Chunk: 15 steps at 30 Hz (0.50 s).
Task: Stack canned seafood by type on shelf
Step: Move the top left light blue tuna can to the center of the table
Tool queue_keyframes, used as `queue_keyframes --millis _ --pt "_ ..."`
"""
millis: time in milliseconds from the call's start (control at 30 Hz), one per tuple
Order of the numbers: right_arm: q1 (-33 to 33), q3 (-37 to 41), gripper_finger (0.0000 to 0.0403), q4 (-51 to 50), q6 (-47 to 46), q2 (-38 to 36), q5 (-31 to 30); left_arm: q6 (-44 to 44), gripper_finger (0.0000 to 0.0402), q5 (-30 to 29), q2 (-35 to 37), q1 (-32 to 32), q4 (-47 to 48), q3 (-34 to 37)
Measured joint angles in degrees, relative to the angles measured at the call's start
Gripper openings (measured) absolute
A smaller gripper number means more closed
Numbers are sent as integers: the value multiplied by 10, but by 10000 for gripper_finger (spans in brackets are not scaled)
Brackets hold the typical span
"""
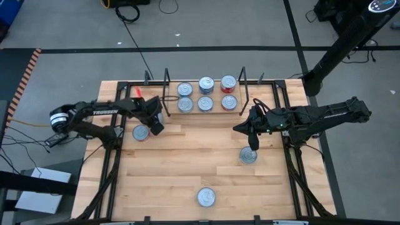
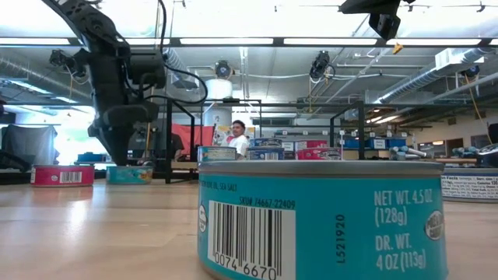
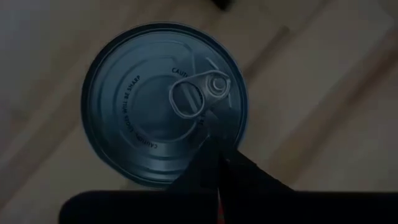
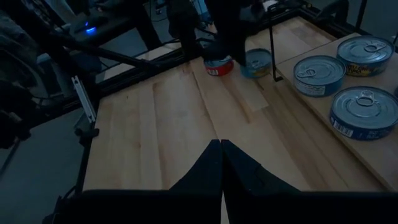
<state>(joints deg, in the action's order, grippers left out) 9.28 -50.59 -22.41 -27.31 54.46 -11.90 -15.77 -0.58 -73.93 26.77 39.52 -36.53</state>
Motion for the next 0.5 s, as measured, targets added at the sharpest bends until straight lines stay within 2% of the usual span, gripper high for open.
queue_keyframes --millis 333,500 --pt "0 0 8 0 5 0 0 -86 0 19 0 -133 3 1" --pt "0 0 9 0 5 0 0 -147 0 34 -2 -226 -51 4"
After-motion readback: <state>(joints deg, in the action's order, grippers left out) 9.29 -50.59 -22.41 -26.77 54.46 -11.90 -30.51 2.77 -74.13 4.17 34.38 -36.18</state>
